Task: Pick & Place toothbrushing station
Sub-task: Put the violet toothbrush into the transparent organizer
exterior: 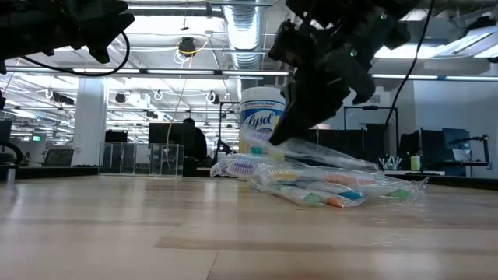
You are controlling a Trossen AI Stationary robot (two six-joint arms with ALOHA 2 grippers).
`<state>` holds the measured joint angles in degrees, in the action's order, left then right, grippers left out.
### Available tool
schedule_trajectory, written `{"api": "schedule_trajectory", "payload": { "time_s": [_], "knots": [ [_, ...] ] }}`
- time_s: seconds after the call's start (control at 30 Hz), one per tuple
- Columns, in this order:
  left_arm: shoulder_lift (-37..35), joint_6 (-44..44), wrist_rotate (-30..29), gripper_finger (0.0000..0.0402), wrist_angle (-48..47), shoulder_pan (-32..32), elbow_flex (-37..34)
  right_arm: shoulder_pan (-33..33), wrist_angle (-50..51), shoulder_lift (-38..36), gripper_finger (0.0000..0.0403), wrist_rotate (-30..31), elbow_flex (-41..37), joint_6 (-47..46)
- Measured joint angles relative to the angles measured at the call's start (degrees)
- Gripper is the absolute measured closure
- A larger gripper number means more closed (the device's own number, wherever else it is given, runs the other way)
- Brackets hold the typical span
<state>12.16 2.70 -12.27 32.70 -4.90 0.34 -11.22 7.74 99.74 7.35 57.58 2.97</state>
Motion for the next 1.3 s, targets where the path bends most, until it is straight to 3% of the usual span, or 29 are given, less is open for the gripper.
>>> {"api": "schedule_trajectory", "payload": {
  "time_s": [0.33,0.63,1.0,1.17,1.3],
  "knots": [
    [0.53,0.0,-0.05,0.0266,0.34,0.01,0.0,0.76,-1.22,-1.33,0.0403,0.03,8.94,6.62],
    [1.09,0.0,-0.2,0.0266,0.72,-0.01,0.02,3.73,-15.51,-1.35,0.0403,-0.06,13.5,9.65],
    [1.38,-1.65,-0.17,0.0266,1.54,0.0,0.0,8.64,-32.44,-1.35,0.0403,-10.41,13.72,6.6],
    [6.1,-1.68,-0.02,0.0266,6.05,-0.01,0.0,9.44,-36.29,-1.11,0.0403,-12.44,13.72,4.74],
    [13.99,-1.65,0.02,0.0266,15.03,-0.01,0.0,9.44,-37.25,-1.07,0.0403,-13.35,13.72,4.52]
  ]
}}
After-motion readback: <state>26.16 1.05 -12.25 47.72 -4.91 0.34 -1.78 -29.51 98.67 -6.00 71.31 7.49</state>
